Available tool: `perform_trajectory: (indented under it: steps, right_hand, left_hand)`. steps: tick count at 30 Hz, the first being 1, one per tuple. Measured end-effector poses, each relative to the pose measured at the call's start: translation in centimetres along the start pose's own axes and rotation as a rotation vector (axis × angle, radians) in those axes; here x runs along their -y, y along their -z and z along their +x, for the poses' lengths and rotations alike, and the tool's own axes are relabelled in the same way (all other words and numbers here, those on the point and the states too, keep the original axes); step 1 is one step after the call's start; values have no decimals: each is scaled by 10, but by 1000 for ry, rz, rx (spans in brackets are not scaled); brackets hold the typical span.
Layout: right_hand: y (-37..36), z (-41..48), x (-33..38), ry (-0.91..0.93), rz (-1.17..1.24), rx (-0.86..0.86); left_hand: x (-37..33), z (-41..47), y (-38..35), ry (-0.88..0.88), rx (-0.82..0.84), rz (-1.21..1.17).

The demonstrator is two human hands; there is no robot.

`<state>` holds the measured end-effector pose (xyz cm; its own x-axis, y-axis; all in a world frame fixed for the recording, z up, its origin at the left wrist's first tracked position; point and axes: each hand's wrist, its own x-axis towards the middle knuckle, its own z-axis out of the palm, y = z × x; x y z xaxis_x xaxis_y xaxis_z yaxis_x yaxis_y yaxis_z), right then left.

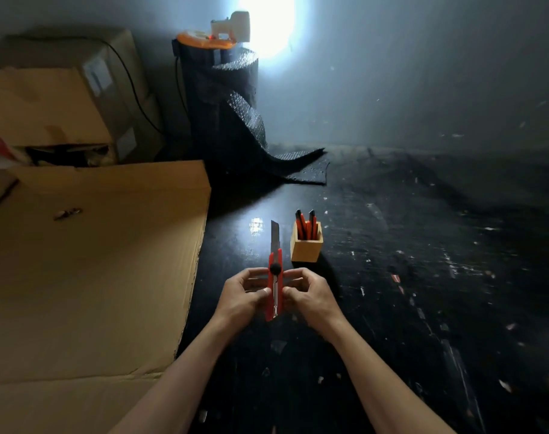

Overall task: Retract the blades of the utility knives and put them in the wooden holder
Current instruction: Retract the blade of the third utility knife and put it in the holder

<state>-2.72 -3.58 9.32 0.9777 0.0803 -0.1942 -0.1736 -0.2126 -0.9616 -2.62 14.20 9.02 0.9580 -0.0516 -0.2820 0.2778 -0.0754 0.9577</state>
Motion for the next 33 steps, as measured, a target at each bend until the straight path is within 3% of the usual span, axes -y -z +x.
perform_trajectory:
  steps: [9,19,33]
  right_hand:
    - [70,3,101,253,29,-125]
    - [104,4,158,518,-360,-269]
    - [128,8,178,563,-302,-193]
  left_hand:
    - [-94,-2,-35,-170,124,-125]
    - [-170,-14,-60,-324,107,-144]
    - [-215,0,-62,-211,167,-344]
